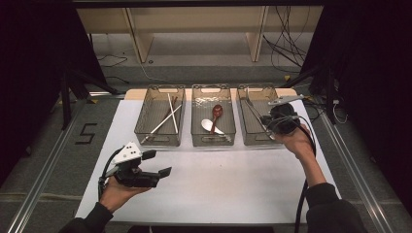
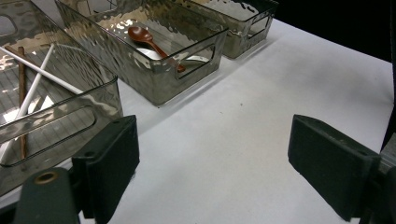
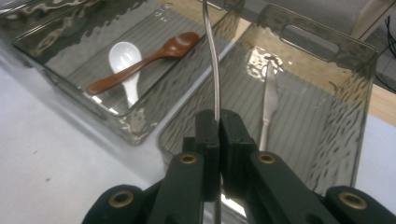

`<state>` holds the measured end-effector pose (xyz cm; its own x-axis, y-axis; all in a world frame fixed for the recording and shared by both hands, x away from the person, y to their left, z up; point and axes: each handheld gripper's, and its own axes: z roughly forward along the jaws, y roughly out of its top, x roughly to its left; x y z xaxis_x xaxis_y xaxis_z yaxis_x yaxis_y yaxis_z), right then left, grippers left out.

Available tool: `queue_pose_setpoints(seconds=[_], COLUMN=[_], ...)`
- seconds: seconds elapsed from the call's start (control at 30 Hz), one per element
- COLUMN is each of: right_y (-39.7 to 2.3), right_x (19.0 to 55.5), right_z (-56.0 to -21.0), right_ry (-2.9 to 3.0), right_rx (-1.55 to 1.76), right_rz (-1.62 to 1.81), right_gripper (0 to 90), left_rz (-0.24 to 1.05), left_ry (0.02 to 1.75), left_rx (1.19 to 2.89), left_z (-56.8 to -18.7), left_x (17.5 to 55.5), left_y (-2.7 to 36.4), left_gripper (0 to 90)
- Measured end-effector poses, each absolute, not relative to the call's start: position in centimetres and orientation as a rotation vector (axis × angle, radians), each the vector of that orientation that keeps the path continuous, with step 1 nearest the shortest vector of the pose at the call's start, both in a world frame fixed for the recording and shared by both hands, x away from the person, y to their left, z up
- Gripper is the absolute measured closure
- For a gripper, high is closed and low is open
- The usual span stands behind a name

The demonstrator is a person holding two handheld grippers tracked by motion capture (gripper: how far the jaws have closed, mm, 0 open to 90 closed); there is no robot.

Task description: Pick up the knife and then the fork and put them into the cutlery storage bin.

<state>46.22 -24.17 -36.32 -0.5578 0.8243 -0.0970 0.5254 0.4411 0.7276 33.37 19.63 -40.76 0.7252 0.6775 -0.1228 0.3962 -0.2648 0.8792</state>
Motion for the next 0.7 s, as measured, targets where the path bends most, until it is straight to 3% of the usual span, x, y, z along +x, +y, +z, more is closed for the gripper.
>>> queue_pose_setpoints(seconds=[0.7], right_y=[-24.6], right_x=[50.5], right_z=[-37.1], right_ry=[2.205], right_rx=[1.297], right_rz=[0.843], right_gripper=[87.7], left_rz=[0.348], left_ry=[0.822], left_rx=[1.89], left_z=[-41.0], left_x=[33.2], left_y=[19.6], left_gripper=[15.8])
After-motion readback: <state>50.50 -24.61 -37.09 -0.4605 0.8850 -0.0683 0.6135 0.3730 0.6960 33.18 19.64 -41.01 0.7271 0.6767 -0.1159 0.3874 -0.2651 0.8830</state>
